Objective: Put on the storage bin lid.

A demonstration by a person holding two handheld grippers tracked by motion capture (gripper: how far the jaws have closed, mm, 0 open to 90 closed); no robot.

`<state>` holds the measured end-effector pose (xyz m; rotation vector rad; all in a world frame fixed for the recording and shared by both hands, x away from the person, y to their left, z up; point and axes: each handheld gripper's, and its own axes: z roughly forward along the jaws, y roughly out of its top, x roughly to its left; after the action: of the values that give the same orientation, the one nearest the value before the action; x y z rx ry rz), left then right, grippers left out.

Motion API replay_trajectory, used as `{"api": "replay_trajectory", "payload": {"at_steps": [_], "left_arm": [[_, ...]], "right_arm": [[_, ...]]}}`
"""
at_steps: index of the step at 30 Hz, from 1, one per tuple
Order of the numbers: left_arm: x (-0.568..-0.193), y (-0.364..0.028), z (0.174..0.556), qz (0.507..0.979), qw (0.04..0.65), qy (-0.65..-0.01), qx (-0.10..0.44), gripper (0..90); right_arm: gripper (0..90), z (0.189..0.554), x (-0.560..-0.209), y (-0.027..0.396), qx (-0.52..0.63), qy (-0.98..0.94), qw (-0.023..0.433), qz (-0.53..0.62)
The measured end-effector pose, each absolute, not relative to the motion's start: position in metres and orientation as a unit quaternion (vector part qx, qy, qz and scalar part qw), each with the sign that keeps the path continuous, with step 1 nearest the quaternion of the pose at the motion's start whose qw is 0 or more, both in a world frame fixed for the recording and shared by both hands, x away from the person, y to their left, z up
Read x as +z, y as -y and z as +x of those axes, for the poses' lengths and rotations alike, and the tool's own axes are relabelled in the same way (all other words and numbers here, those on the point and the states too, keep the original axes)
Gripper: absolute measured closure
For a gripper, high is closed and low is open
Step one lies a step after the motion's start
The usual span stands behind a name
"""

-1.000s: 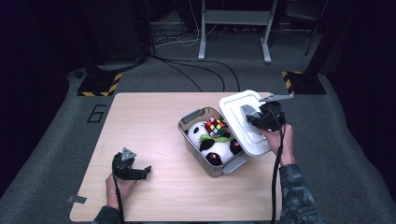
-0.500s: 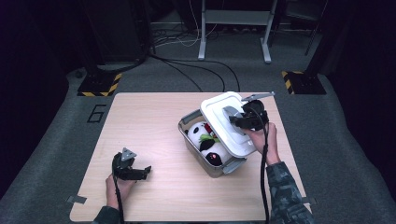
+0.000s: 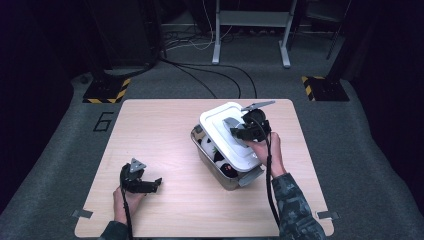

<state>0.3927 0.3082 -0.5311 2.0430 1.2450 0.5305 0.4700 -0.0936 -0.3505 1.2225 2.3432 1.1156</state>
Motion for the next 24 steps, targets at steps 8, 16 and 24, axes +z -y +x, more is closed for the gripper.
{"api": "replay_trajectory", "payload": {"at_steps": [8, 16, 24], "left_arm": [[-0.5311, -0.3082, 0.3927, 0.784, 0.339, -0.478, 0.204, 2.4], [-0.5311, -0.3083, 0.3928, 0.785, 0.338, -0.477, 0.204, 2.4], [-0.5311, -0.3083, 0.3928, 0.785, 0.338, -0.477, 0.204, 2.4]], "right_arm": [[67.2, 0.4704, -0.3571, 0.0909, 0.379, -0.809, 0.125, 0.431], [67.3, 0.4676, -0.3595, 0.088, 0.374, -0.815, 0.132, 0.424], [67.2, 0.4614, -0.3583, 0.0842, 0.37, -0.82, 0.141, 0.413]]}}
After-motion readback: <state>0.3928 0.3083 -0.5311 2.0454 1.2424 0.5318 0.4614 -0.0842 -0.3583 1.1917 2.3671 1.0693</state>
